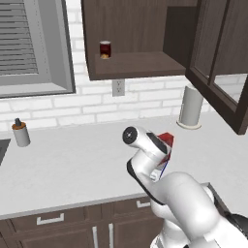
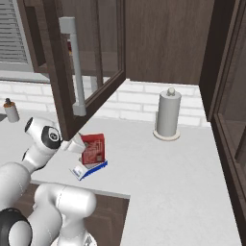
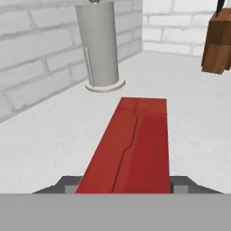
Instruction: Pick the cereal and place it on the digital scale for weighing, and close the cabinet.
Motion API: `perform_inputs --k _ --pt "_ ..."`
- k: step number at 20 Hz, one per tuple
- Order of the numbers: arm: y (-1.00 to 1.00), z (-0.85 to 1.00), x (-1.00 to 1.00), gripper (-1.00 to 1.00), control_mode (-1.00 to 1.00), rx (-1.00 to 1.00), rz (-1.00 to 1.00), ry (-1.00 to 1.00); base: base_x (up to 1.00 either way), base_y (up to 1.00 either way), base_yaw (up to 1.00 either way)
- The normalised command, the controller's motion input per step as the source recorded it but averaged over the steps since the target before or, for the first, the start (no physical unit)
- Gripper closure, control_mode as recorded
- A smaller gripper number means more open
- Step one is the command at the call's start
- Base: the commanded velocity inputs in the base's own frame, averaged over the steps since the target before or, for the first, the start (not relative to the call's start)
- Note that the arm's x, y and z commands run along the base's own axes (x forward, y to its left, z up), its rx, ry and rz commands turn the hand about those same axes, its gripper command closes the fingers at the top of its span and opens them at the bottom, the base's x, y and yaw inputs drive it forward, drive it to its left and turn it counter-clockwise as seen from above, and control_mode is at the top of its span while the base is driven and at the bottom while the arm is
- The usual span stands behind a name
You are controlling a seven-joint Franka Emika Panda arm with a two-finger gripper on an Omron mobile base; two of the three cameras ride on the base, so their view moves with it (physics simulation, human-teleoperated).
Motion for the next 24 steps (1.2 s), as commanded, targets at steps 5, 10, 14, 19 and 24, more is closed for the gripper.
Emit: perform_inputs --k 5,10,14,19,24 --pt "0.15 -0.24 0.00 -1.00 -1.00 -0.01 0.00 0.00 0.00 0.00 0.00" --pt "0.06 -0.16 0.00 -1.00 -1.00 -0.01 0.00 0.00 0.00 0.00 0.00" --pt "0.00 -0.04 0.00 -1.00 -1.00 0.00 0.00 0.00 0.00 0.00 0.00" --pt "0.00 0.00 0.00 -1.00 -1.00 0.00 0.00 0.00 0.00 0.00 0.00" --pt "0.01 0.00 -0.02 -1.00 -1.00 0.00 0.00 -0.04 0.00 0.00 0.00"
